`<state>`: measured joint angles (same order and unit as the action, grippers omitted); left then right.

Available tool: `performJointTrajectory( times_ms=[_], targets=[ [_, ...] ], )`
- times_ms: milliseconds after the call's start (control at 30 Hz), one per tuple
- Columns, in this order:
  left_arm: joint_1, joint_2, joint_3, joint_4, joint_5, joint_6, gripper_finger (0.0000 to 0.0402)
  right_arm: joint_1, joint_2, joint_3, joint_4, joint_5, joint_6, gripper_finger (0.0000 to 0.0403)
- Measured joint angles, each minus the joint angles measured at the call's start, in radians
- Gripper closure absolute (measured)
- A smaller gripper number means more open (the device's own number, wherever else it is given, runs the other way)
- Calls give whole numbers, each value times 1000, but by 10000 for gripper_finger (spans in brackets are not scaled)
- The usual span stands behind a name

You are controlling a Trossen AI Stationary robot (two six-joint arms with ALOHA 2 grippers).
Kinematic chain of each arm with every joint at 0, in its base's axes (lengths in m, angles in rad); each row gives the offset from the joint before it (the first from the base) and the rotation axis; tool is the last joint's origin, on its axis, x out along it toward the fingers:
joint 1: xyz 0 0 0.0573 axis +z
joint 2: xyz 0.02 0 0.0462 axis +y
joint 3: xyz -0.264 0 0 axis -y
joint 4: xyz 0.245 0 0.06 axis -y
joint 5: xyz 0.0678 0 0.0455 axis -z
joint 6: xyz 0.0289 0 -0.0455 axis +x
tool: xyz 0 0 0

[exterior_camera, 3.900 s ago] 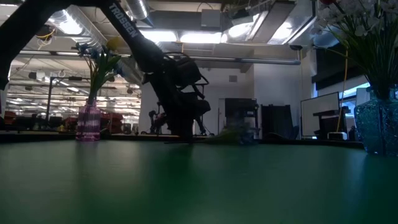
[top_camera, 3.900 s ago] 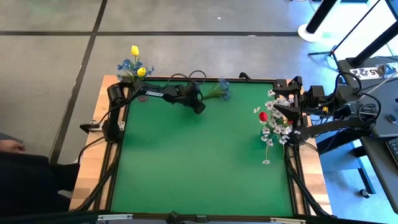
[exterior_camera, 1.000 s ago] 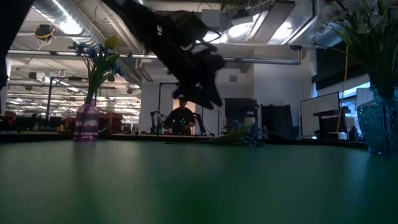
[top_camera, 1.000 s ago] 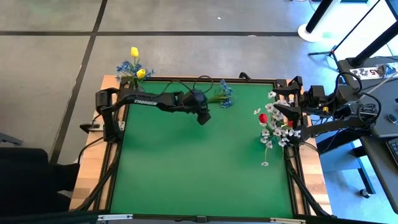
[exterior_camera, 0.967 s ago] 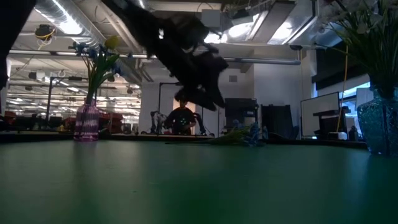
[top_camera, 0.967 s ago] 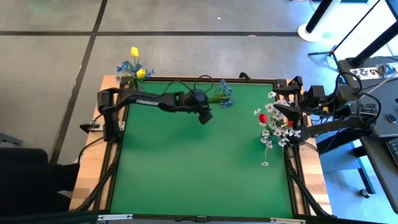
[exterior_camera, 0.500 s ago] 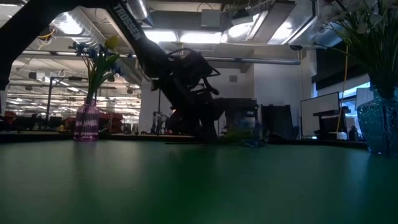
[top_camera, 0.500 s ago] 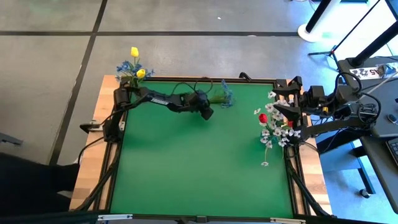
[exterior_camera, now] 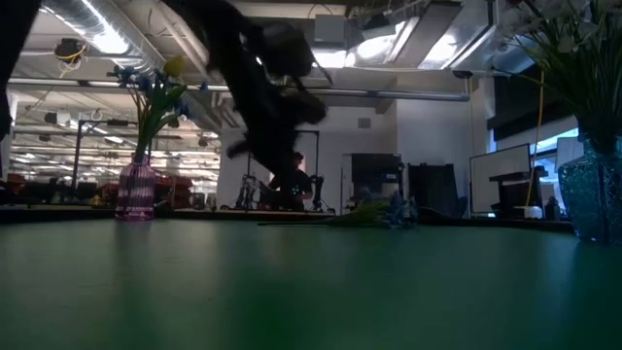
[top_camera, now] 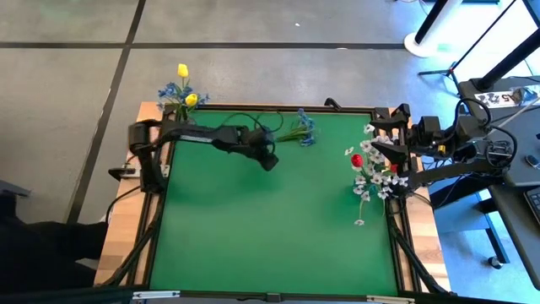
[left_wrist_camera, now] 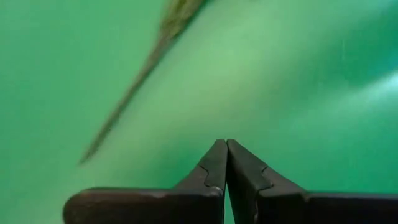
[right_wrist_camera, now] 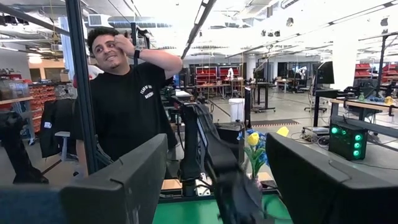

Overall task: Sort flowers into vase by color
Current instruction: Put the blue flowers into the violet vase

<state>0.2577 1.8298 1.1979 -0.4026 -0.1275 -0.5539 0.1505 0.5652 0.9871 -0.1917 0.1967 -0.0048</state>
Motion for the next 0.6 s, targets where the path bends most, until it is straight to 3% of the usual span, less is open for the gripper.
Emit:
performJointTrajectory(
  times_ms=[100,167,233,333,600],
  targets=[
    [-19,-83,0,-117,-43,14,395,0,0,0,0,2,0,130],
    [-16,-100,-1,-57,-64,57,388,0,0,0,0,2,0,130],
    [20,-98,-1,66,-22,101,375,0,0,0,0,2,0,130],
    [70,-40,2,252,62,126,344,0,0,0,0,2,0,130],
    [149,151,-1,368,80,218,244,0,0,0,1,2,0,130]
  ],
)
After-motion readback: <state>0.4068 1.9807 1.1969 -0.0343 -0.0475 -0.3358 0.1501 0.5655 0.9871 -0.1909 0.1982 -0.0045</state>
